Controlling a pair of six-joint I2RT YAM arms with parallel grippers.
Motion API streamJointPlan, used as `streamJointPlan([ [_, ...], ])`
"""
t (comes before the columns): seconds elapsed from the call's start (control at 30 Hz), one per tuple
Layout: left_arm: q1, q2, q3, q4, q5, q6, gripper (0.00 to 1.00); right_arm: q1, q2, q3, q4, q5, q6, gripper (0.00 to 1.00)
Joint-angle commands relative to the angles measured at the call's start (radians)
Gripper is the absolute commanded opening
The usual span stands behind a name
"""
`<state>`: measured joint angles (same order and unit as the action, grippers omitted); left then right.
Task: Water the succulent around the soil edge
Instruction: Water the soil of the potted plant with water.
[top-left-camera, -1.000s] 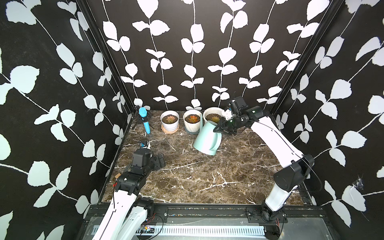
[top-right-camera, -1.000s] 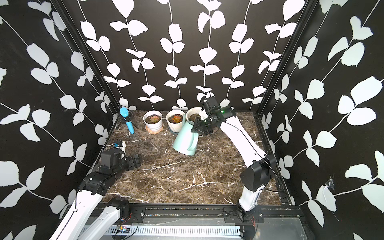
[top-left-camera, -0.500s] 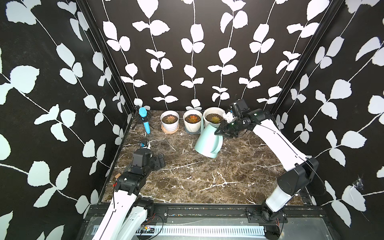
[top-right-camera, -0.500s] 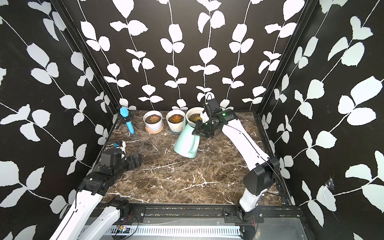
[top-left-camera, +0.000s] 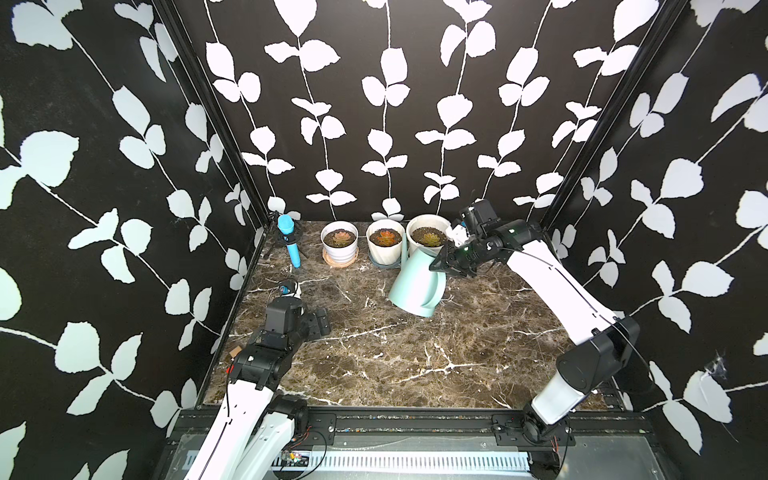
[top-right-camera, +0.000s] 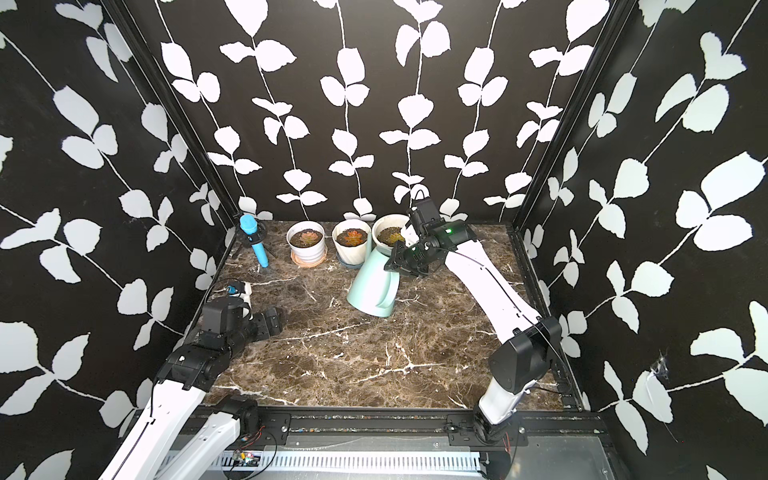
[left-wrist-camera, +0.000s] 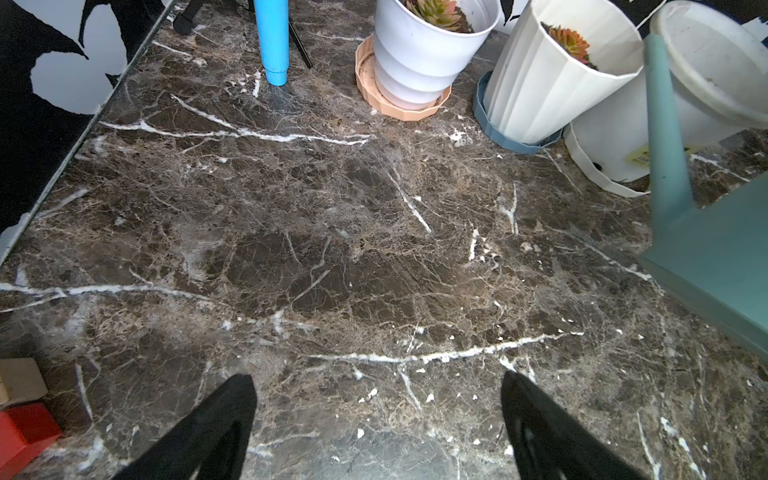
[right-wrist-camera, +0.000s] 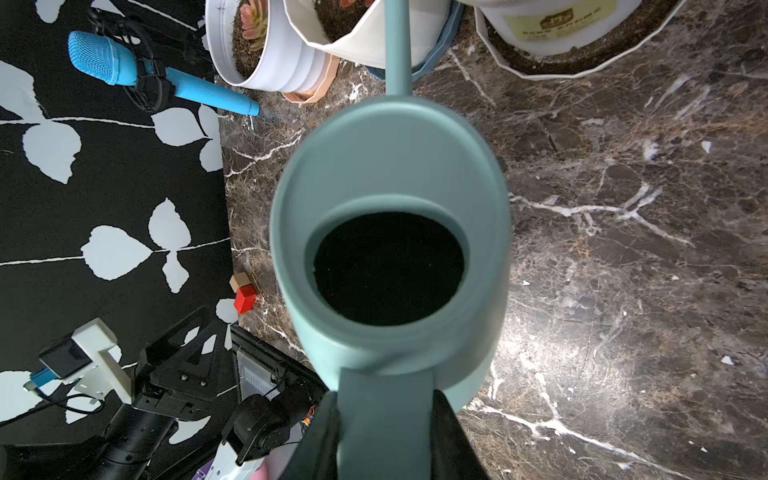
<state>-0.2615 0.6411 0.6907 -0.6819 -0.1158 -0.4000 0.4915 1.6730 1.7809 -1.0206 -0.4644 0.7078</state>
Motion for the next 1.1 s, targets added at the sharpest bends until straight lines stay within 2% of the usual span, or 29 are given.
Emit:
streamJointPlan([
  [0.0, -0.005, -0.003, -0.008, 0.007, -0.004, 0.001, 0.93, 0.012, -0.047, 0.0, 0.042, -0.023, 0.004, 0.0],
  [0.43, -0.005, -0.001, -0.007, 0.006, -0.002, 0.002, 0.93, 0.061, -0.058, 0.003, 0.053, -0.006, 0.031, 0.0],
  [1.07, -0.007, -0.008, -0.008, 0.004, -0.004, 0.001, 0.94, 0.07, -0.12, -0.054, 0.122, -0.035, 0.104, 0.0],
])
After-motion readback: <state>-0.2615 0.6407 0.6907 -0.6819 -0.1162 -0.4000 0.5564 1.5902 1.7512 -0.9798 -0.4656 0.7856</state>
